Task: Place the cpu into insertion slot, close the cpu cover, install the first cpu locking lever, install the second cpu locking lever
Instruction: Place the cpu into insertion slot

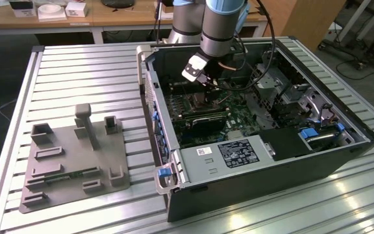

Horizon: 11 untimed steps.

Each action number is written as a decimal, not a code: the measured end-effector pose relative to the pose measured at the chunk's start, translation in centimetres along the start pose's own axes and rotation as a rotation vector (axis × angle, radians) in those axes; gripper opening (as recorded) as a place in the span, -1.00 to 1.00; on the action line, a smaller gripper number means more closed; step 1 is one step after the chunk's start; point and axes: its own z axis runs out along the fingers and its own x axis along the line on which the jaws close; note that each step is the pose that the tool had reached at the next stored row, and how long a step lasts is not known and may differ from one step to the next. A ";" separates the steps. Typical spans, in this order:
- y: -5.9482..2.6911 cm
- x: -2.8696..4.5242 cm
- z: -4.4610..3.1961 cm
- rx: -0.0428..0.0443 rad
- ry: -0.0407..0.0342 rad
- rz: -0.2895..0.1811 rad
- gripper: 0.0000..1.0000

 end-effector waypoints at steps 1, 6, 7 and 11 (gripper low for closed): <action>0.00 0.00 0.01 0.0001 -0.0033 0.000 0.08; -0.01 -0.01 0.05 0.0003 -0.0096 0.005 0.08; -0.01 -0.01 0.06 0.0003 -0.0096 0.006 0.08; -0.02 -0.01 0.15 0.0009 -0.0095 0.006 0.08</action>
